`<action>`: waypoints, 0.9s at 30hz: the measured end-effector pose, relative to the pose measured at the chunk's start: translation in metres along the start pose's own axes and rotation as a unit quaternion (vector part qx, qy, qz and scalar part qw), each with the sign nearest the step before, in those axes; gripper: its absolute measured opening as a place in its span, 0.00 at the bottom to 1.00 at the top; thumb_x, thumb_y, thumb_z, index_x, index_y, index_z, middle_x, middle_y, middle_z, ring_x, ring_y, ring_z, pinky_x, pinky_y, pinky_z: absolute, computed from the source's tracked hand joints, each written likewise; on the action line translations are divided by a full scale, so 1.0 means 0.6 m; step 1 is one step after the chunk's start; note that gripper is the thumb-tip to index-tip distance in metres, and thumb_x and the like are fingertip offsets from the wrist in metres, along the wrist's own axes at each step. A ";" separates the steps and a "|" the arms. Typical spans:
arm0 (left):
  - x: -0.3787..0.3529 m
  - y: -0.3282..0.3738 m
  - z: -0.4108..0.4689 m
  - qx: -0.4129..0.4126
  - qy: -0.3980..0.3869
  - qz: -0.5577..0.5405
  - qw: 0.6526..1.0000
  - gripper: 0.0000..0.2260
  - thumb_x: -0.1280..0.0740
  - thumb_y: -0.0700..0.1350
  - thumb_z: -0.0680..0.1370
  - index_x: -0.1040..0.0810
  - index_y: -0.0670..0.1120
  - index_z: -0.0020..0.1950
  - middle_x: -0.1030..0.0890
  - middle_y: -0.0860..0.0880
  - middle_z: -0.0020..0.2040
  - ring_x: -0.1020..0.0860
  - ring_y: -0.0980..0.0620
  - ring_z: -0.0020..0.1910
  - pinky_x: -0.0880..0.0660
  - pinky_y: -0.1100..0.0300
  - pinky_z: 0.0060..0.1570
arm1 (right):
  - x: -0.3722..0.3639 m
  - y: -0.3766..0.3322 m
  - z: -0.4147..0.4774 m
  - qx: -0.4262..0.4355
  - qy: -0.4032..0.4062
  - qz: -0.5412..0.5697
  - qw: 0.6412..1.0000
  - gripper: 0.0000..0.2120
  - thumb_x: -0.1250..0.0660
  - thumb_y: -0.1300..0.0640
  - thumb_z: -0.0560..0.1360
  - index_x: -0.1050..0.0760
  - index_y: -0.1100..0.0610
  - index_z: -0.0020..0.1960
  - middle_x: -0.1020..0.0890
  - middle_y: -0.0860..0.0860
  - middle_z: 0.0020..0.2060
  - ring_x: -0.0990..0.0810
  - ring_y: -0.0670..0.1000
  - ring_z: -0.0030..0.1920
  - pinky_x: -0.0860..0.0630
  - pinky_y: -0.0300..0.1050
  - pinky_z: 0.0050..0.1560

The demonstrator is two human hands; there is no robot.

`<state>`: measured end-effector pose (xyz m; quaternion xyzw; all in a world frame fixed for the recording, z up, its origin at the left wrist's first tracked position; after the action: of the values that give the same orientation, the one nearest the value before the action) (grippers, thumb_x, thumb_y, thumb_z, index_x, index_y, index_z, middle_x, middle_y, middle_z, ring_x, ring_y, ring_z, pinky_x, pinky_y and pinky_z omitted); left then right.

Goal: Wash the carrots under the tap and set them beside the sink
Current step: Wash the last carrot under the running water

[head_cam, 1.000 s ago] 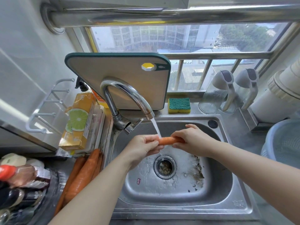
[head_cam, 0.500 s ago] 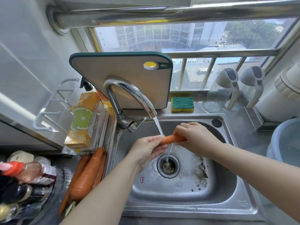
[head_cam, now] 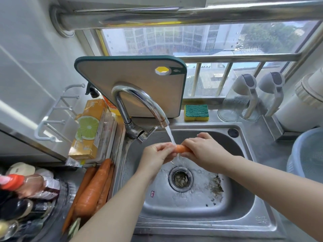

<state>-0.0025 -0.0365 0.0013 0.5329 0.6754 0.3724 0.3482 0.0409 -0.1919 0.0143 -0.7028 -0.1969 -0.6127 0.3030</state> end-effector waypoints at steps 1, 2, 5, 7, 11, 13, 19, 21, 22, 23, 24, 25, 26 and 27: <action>-0.004 -0.002 0.001 0.017 0.009 -0.033 0.999 0.04 0.32 0.37 0.76 0.19 0.44 0.46 0.17 0.51 0.30 0.20 0.60 0.29 0.22 0.68 0.35 | 0.000 -0.002 0.000 0.000 0.016 -0.018 1.000 0.18 0.48 0.40 0.79 0.28 0.51 0.55 0.21 0.44 0.48 0.22 0.48 0.51 0.41 0.47 0.68; -0.008 -0.004 0.002 0.034 0.017 -0.063 0.997 0.04 0.33 0.37 0.76 0.20 0.44 0.44 0.18 0.50 0.30 0.21 0.60 0.27 0.22 0.68 0.34 | -0.001 -0.003 0.001 0.001 0.028 -0.035 0.999 0.19 0.49 0.40 0.78 0.27 0.51 0.55 0.20 0.45 0.47 0.21 0.49 0.50 0.41 0.48 0.67; -0.009 -0.004 -0.001 0.083 0.026 -0.117 0.989 0.04 0.34 0.39 0.78 0.20 0.43 0.45 0.18 0.47 0.32 0.21 0.58 0.27 0.22 0.66 0.32 | -0.006 -0.003 0.002 0.014 0.083 -0.082 0.993 0.18 0.48 0.40 0.76 0.24 0.50 0.48 0.20 0.44 0.38 0.20 0.50 0.41 0.36 0.51 0.62; -0.007 -0.005 -0.004 0.097 -0.001 -0.130 0.987 0.04 0.35 0.39 0.78 0.21 0.42 0.47 0.17 0.47 0.32 0.19 0.57 0.29 0.21 0.65 0.34 | -0.008 0.004 0.002 0.018 0.087 -0.089 0.992 0.13 0.41 0.42 0.75 0.25 0.49 0.47 0.20 0.44 0.37 0.20 0.50 0.39 0.39 0.49 0.61; -0.003 -0.002 -0.005 0.052 -0.045 -0.026 0.997 0.06 0.35 0.35 0.78 0.22 0.44 0.50 0.17 0.46 0.36 0.18 0.59 0.33 0.20 0.67 0.40 | -0.008 0.007 -0.001 0.020 0.079 -0.087 0.993 0.17 0.46 0.40 0.75 0.25 0.49 0.48 0.20 0.44 0.39 0.20 0.50 0.42 0.37 0.51 0.63; -0.003 0.001 -0.001 0.023 -0.027 0.030 0.999 0.05 0.32 0.36 0.75 0.20 0.43 0.49 0.17 0.47 0.36 0.18 0.59 0.33 0.21 0.67 0.39 | -0.009 0.005 -0.002 0.017 0.089 -0.085 0.992 0.16 0.46 0.40 0.74 0.25 0.49 0.47 0.20 0.44 0.37 0.20 0.50 0.40 0.39 0.50 0.62; -0.003 0.003 0.004 0.058 -0.035 -0.009 0.998 0.08 0.34 0.37 0.77 0.21 0.39 0.55 0.17 0.46 0.37 0.18 0.59 0.32 0.21 0.67 0.37 | 0.001 0.002 0.004 0.014 0.090 -0.085 0.992 0.14 0.43 0.42 0.76 0.24 0.50 0.50 0.18 0.45 0.41 0.20 0.51 0.44 0.43 0.48 0.63; -0.004 0.005 0.002 0.065 -0.060 -0.036 0.995 0.11 0.36 0.33 0.77 0.24 0.39 0.59 0.18 0.44 0.40 0.18 0.59 0.33 0.20 0.67 0.40 | -0.001 0.006 0.004 0.016 0.082 -0.086 0.993 0.12 0.38 0.43 0.76 0.24 0.50 0.51 0.18 0.45 0.42 0.20 0.52 0.46 0.45 0.48 0.65; -0.003 0.006 0.001 0.062 -0.065 -0.040 0.995 0.12 0.36 0.31 0.77 0.24 0.39 0.60 0.19 0.44 0.41 0.18 0.59 0.33 0.21 0.67 0.41 | 0.000 0.007 0.004 0.013 0.088 -0.092 0.992 0.11 0.36 0.44 0.75 0.24 0.50 0.50 0.19 0.45 0.40 0.20 0.52 0.44 0.45 0.49 0.64; -0.003 0.006 0.000 0.059 -0.065 -0.041 0.995 0.13 0.36 0.31 0.76 0.25 0.39 0.60 0.19 0.44 0.41 0.18 0.59 0.32 0.21 0.67 0.41 | 0.000 0.007 0.004 0.008 0.096 -0.096 0.991 0.11 0.34 0.44 0.73 0.23 0.50 0.48 0.19 0.45 0.38 0.20 0.52 0.43 0.43 0.49 0.64; -0.004 0.007 -0.002 0.060 -0.062 -0.043 0.995 0.13 0.36 0.31 0.76 0.24 0.39 0.59 0.19 0.44 0.41 0.18 0.59 0.32 0.21 0.67 0.41 | 0.000 0.006 0.004 0.002 0.100 -0.096 0.990 0.11 0.33 0.44 0.73 0.23 0.50 0.48 0.19 0.45 0.37 0.20 0.52 0.41 0.41 0.50 0.64; -0.005 0.006 -0.003 0.062 -0.058 -0.048 0.995 0.12 0.35 0.31 0.76 0.24 0.39 0.58 0.18 0.44 0.40 0.18 0.59 0.32 0.21 0.67 0.41 | -0.002 0.006 0.004 0.000 0.105 -0.095 0.990 0.10 0.31 0.44 0.72 0.23 0.50 0.47 0.19 0.45 0.36 0.20 0.51 0.40 0.38 0.51 0.64; -0.006 0.005 -0.003 0.067 -0.052 -0.054 0.995 0.11 0.35 0.31 0.76 0.23 0.41 0.56 0.18 0.45 0.38 0.18 0.59 0.31 0.21 0.67 0.40 | -0.003 0.006 0.004 0.001 0.111 -0.094 0.989 0.10 0.29 0.45 0.70 0.23 0.50 0.45 0.20 0.45 0.35 0.20 0.51 0.39 0.37 0.51 0.63; -0.006 0.005 -0.003 0.072 -0.047 -0.062 0.994 0.09 0.35 0.31 0.76 0.22 0.42 0.52 0.17 0.46 0.35 0.19 0.59 0.31 0.21 0.67 0.40 | -0.003 0.005 0.004 0.003 0.120 -0.092 0.988 0.11 0.27 0.45 0.69 0.23 0.50 0.44 0.20 0.44 0.33 0.20 0.51 0.37 0.38 0.50 0.62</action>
<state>-0.0021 -0.0398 0.0051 0.5302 0.7152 0.2754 0.3627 0.0445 -0.1923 0.0119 -0.6019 -0.2246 -0.7177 0.2687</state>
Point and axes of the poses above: each hand's wrist, its own z-axis towards the middle knuckle, its own x-axis out of the back of the hand, y = z × x, the point moved 3 cm from there along z, towards the middle knuckle
